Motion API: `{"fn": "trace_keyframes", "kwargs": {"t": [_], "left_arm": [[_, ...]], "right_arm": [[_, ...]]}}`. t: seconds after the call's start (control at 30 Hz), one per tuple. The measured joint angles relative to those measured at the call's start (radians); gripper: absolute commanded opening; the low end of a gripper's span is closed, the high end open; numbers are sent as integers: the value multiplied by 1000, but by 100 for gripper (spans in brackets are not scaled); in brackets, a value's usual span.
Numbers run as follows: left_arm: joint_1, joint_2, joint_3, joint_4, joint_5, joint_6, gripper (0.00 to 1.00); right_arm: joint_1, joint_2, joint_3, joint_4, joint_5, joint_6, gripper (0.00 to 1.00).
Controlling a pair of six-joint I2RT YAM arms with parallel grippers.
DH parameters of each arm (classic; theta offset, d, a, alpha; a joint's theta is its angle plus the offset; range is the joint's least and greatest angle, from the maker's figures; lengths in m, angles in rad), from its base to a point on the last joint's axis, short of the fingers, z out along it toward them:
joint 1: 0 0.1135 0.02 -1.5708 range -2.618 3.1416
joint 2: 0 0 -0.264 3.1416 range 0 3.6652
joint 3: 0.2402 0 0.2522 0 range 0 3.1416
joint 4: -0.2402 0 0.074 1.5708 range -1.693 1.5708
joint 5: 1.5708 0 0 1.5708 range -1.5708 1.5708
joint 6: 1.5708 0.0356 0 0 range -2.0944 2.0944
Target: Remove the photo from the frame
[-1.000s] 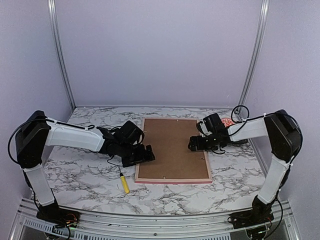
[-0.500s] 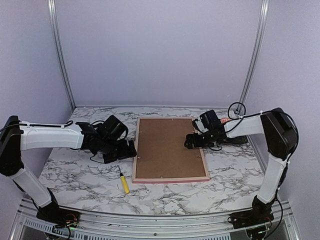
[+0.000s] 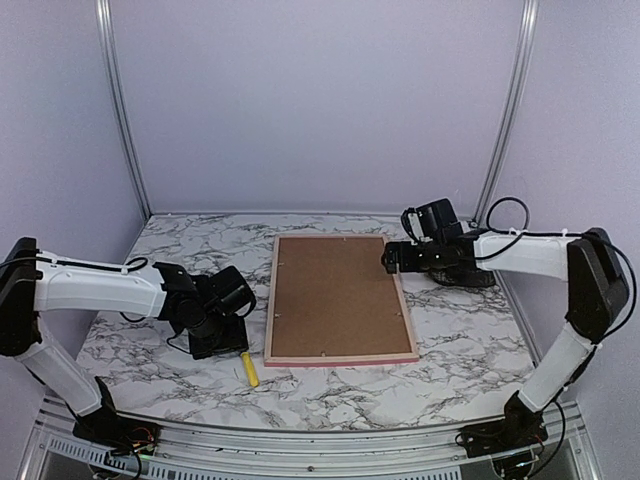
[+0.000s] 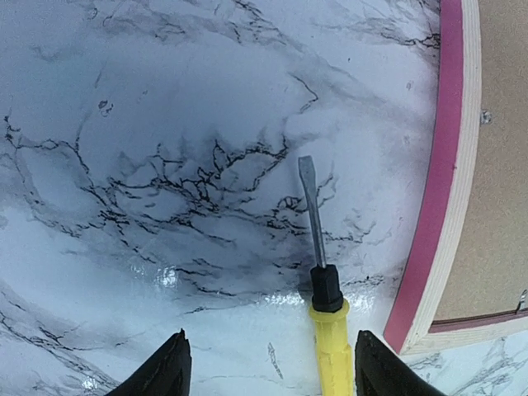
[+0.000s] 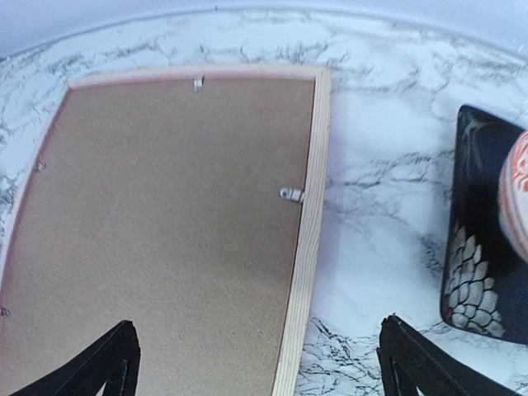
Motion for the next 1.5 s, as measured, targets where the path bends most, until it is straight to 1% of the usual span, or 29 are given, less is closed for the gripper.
{"fn": "trace_keyframes", "kwargs": {"t": [0.2,0.3,0.4,0.47,0.53,0.73,0.87,0.97,1.13,1.27,1.37,1.5], "left_arm": [[-44,97,91,-74,-24,-72,62],[-54,145,144,-96,-27,-95,56],[-65,188,182,-107,-27,-114,52],[-72,214,197,-115,-25,-128,52],[-78,233,203,-123,-24,-141,52],[-90,282,203,-141,-23,-187,47],[-98,288,209,-144,-23,-207,41],[-100,288,209,-144,-22,-225,34],[-85,274,188,-123,-32,-242,18],[-40,232,137,-84,-36,-245,3],[4,193,100,-52,-48,-243,1],[74,109,64,-11,-62,-213,0]], "right_arm": [[0,-151,-22,38,21,0,99],[0,-203,-53,55,12,0,99],[0,-235,-74,58,-5,0,99],[0,-247,-80,60,-13,0,99],[0,-259,-87,62,-19,-1,99],[0,-306,-103,64,-37,-1,99],[0,-322,-107,68,-43,-1,99],[0,-323,-107,68,-44,-1,99],[3,-323,-108,69,-48,0,99],[7,-324,-137,94,-59,16,96],[10,-324,-164,108,-80,35,96],[23,-320,-158,114,-116,52,97]]}}
